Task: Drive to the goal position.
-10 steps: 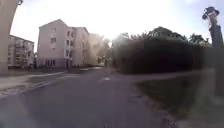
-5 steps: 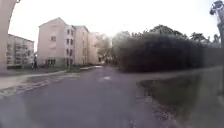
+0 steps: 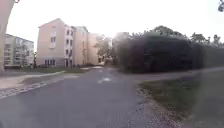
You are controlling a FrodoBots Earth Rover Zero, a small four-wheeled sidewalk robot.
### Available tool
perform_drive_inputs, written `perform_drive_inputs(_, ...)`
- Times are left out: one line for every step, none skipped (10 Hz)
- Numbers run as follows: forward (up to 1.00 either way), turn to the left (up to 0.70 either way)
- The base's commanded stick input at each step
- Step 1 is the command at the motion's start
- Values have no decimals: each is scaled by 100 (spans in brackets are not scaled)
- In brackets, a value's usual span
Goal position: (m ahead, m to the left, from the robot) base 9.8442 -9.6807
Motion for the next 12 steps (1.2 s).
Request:
perform_drive_inputs(44, 2)
perform_drive_inputs(44, 2)
perform_drive_inputs(44, 2)
perform_drive_inputs(44, 2)
perform_drive_inputs(44, 2)
perform_drive_inputs(44, 2)
perform_drive_inputs(44, 2)
perform_drive_inputs(44, 2)
perform_drive_inputs(44, 2)
perform_drive_inputs(44, 2)
perform_drive_inputs(44, 2)
perform_drive_inputs(44, 2)
